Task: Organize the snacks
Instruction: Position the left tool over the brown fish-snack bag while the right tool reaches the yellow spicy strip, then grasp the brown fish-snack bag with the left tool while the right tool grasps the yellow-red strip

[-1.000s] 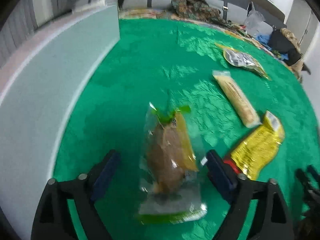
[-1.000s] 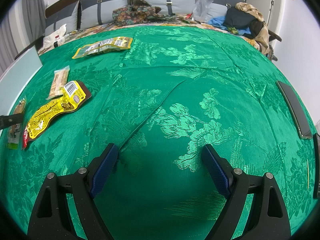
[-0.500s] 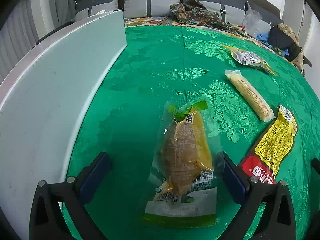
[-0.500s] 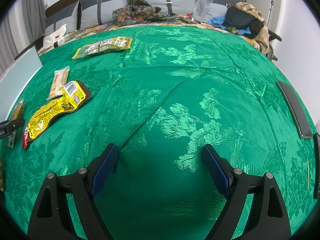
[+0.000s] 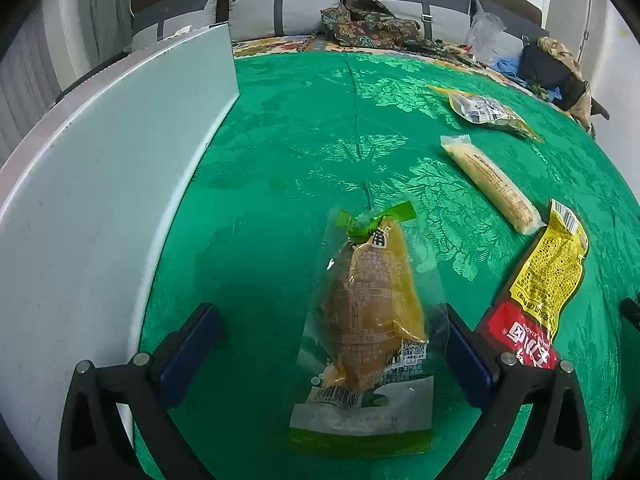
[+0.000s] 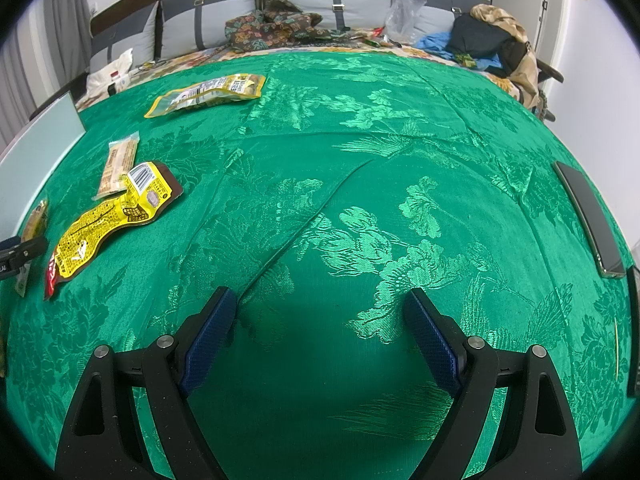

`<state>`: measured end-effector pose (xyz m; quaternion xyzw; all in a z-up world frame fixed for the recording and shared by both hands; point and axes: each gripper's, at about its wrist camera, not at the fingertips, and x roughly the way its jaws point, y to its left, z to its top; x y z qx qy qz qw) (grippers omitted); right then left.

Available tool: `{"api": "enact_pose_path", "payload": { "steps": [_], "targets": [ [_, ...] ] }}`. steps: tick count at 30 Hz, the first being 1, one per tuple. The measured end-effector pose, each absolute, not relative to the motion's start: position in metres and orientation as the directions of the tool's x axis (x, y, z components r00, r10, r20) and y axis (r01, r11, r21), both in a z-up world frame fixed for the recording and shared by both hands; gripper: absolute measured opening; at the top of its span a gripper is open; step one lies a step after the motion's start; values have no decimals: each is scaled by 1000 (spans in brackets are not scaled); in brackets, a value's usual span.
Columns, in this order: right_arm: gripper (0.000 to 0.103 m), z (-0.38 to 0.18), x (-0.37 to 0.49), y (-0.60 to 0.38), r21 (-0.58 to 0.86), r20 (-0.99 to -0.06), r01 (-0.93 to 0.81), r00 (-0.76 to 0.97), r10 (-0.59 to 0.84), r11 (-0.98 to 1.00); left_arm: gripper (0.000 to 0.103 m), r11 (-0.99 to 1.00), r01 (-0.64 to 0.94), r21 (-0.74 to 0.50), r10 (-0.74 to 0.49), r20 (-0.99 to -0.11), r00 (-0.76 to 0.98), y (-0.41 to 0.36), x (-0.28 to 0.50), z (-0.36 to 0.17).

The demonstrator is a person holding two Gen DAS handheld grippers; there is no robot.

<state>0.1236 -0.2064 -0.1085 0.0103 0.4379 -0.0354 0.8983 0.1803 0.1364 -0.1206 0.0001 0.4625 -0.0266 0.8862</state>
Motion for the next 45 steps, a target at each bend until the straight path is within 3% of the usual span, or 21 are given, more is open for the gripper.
{"api": "enact_pose_path", "payload": {
  "steps": [5, 11, 18, 21, 26, 31, 35, 40, 45],
  "targets": [
    [88, -104, 125, -195, 5, -795, 82, 605, -46, 997, 103, 998, 49, -27, -50, -819, 572, 137, 180, -121],
    [88, -74, 161, -93, 61, -767, -179, 621, 161, 982, 103, 998, 50, -28, -51, -819, 572, 138, 180, -121],
    [87, -90, 215, -8, -164, -821, -346, 568, 67, 924, 103, 998, 54, -28, -53, -818, 573, 138, 180, -121],
    [87, -91, 215, -29, -164, -834, -347, 548, 58, 923, 103, 998, 52, -29, -54, -817, 574, 137, 180, -121],
    [87, -88, 195, -103, -290, -816, -345, 576, -43, 893, 103, 998, 51, -29, -53, -817, 574, 137, 180, -121],
    [87, -58, 169, -187, -60, -781, -149, 623, 47, 987, 103, 998, 51, -29, -53, -818, 573, 137, 180, -121],
    [87, -79, 143, -212, 95, -830, -23, 550, 92, 995, 103, 998, 51, -29, -53, -818, 573, 137, 180, -121],
    [87, -87, 108, -128, 28, -814, -290, 549, 190, 957, 103, 998, 51, -28, -52, -818, 572, 137, 180, -121],
    [87, -87, 116, -59, -100, -784, -434, 588, 198, 896, 103, 998, 51, -28, -52, -818, 572, 137, 180, -121]
  ]
}}
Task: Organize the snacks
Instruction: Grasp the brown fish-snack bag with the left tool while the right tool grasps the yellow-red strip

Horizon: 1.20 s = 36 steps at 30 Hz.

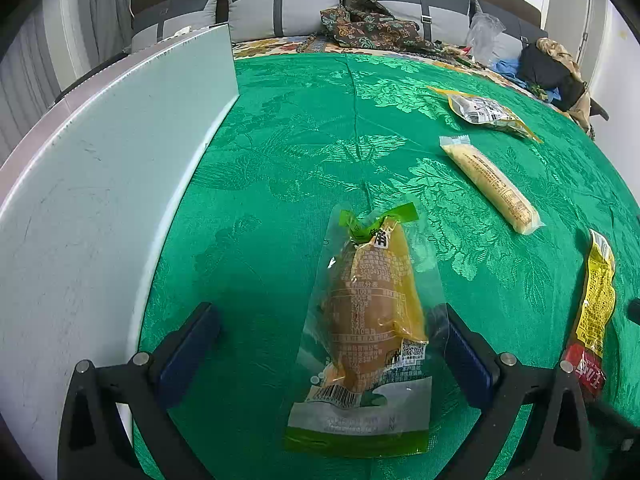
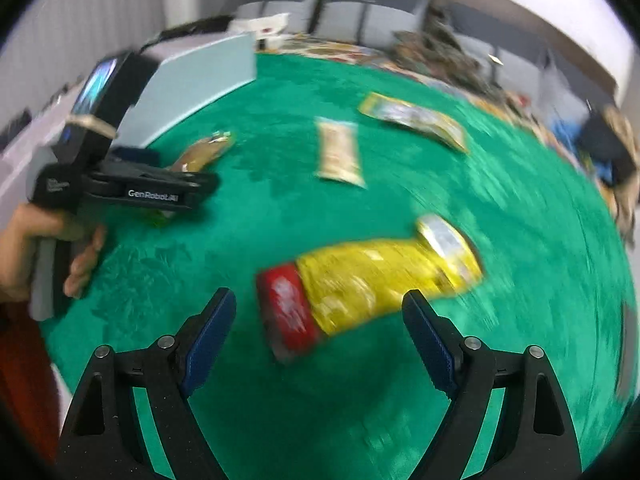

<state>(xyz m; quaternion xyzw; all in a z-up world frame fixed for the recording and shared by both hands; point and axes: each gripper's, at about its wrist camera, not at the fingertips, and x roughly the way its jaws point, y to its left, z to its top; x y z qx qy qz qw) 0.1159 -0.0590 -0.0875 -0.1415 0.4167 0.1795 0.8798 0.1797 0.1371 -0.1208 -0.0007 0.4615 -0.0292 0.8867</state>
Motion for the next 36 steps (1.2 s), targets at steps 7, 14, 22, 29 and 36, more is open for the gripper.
{"api": "enact_pose_path", "payload": {
  "steps": [7, 14, 22, 29, 36],
  "targets": [
    [87, -107, 131, -74, -201, -803, -453, 583, 118, 869, 103, 998, 51, -28, -53, -818, 573, 137, 180, -121],
    [87, -101, 122, -178, -175, -798, -211, 603, -13, 962, 103, 998, 51, -28, -52, -818, 572, 137, 180, -121],
    [87, -90, 97, -230, -37, -786, 10, 617, -35, 999, 103, 998, 51, -28, -52, -819, 572, 137, 179, -120],
    [88, -104, 113, -246, -13, -805, 85, 590, -61, 996, 103, 998, 52, -28, -53, -819, 572, 137, 179, -121],
    [89, -105, 110, -244, -15, -788, 97, 611, -72, 995, 103, 998, 51, -27, -52, -819, 572, 137, 179, -121]
  ]
}}
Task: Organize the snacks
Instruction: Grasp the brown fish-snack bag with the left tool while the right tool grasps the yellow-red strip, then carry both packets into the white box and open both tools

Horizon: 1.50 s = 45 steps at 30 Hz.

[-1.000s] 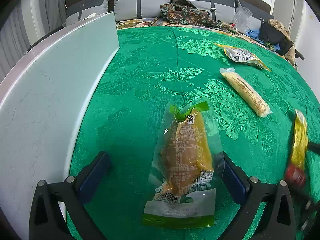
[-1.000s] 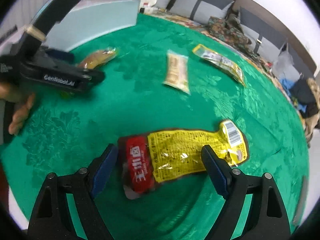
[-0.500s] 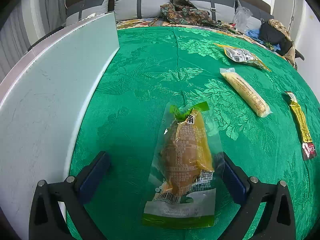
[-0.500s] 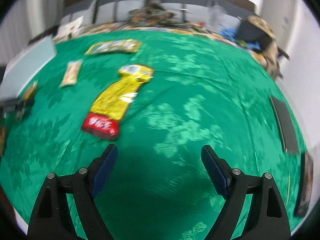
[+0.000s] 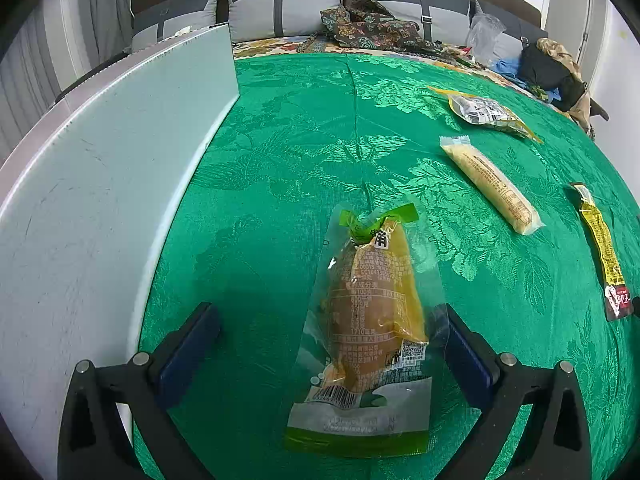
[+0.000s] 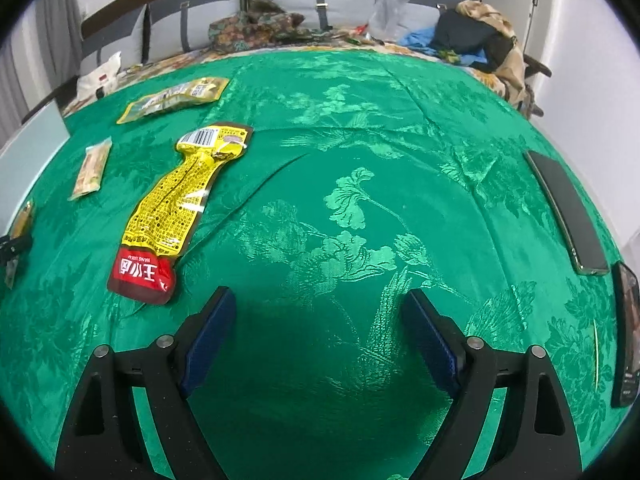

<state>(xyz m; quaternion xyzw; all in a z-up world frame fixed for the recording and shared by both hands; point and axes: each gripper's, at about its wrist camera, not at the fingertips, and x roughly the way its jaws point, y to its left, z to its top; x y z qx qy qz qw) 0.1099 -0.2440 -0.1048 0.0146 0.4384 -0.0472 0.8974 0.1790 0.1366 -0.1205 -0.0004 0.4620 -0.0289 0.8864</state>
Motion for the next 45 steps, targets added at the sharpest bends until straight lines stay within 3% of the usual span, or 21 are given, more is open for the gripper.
{"api": "enact_pose_path", "payload": {
  "steps": [19, 21, 24, 25, 28, 29, 31, 32, 34, 38, 40, 45],
  "targets": [
    [90, -105, 116, -247, -8, -806, 87, 589, -58, 996, 103, 997, 71, -20, -54, -850, 524, 136, 184, -118],
    [90, -98, 128, -251, 39, -856, 113, 517, -25, 993, 103, 996, 90, -21, -60, -884, 464, 136, 191, -117],
    [90, -80, 145, -243, 192, -840, 126, 534, 97, 973, 102, 996, 90, -27, -62, -904, 422, 134, 198, -116],
    [90, -76, 155, -232, 203, -842, 114, 528, 114, 973, 98, 995, 96, -27, -66, -904, 423, 132, 199, -115],
    [89, -87, 193, -186, 176, -894, 44, 425, 141, 983, 59, 990, 140, -17, -82, -877, 473, 125, 191, -105],
    [90, -96, 206, -166, 79, -920, 13, 386, 68, 997, 58, 990, 143, -8, -76, -876, 476, 125, 189, -104],
    [81, -98, 211, -147, -41, -910, -42, 414, -20, 998, 56, 988, 140, -57, -119, -867, 485, 134, 181, -101],
    [58, -97, 210, -146, -18, -907, -48, 421, 3, 999, 54, 989, 132, -69, -126, -860, 494, 139, 176, -99],
    [35, -89, 206, -148, -32, -908, -41, 418, -12, 999, 53, 987, 109, -121, -160, -849, 503, 149, 167, -96],
    [29, -79, 193, -180, 173, -901, 8, 406, 155, 985, 53, 974, 90, -208, -224, -822, 523, 153, 148, -88],
    [28, -73, 180, -205, 346, -862, 71, 418, 287, 935, 53, 969, 89, -231, -242, -810, 534, 150, 136, -83],
    [28, -70, 155, -234, 572, -768, 152, 446, 460, 806, 53, 952, 69, -297, -285, -788, 545, 146, 114, -75]
  ]
}}
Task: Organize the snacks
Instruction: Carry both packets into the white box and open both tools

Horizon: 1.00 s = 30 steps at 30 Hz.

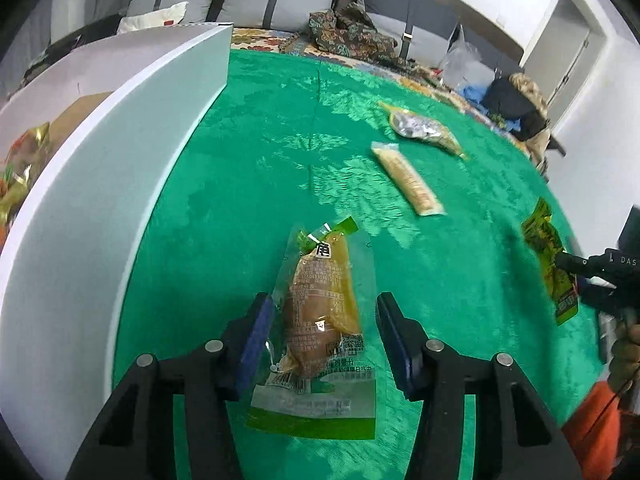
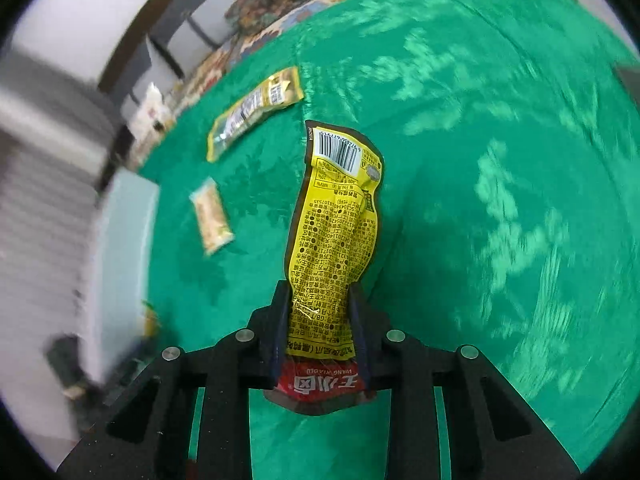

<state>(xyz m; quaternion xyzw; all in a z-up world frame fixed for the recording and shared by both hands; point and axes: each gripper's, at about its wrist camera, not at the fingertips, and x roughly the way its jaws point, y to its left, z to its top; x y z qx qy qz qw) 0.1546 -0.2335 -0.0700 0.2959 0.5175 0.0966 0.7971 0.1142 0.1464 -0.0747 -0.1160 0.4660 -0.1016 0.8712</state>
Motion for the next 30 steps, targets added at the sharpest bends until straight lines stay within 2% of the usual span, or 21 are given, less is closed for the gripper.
{"api": "enact_pose_path", "payload": {
  "steps": [2, 7, 11, 14, 16, 18, 20, 21, 22, 27, 30],
  "targets": [
    [28, -67, 143, -241, 683, -690, 168, 469, 551, 711, 53, 937, 64, -343, -318, -764, 562, 150, 105, -62],
    [29, -26, 144, -206, 766, -582, 57, 483, 654, 640, 53, 903, 45, -427, -351, -675, 649, 182, 89, -11],
    [29, 34, 155, -110, 795, -486, -156, 413, 770, 586, 53, 904, -35, -426, -266, -624, 735, 244, 72, 34],
    [30, 66, 155, -25, 784, -452, -300, 324, 831, 543, 53, 923, -144, -356, -126, -635, 762, 297, 61, 49],
    [30, 77, 153, 30, 765, -453, -376, 262, 852, 522, 56, 928, -240, -284, -8, -659, 752, 334, 54, 49],
    [38, 82, 147, 86, 728, -477, -444, 219, 852, 522, 62, 922, -319, -218, 90, -681, 727, 360, 48, 40],
    [59, 81, 139, 136, 666, -522, -505, 210, 827, 549, 88, 901, -408, -146, 180, -730, 659, 388, 42, 24],
    [65, 78, 136, 157, 638, -553, -520, 204, 808, 568, 89, 890, -438, -127, 206, -745, 634, 397, 38, 16],
    [68, 75, 134, 166, 627, -568, -524, 200, 799, 577, 89, 877, -466, -118, 223, -759, 612, 407, 32, 10],
    [68, 66, 126, 138, 561, -580, -543, 280, 765, 625, 93, 854, -482, -195, 193, -741, 643, 408, 12, 4],
    [68, 44, 135, 83, 399, -641, -525, 427, 638, 752, 93, 882, -401, -246, 113, -717, 688, 375, 19, 15]
  ]
}}
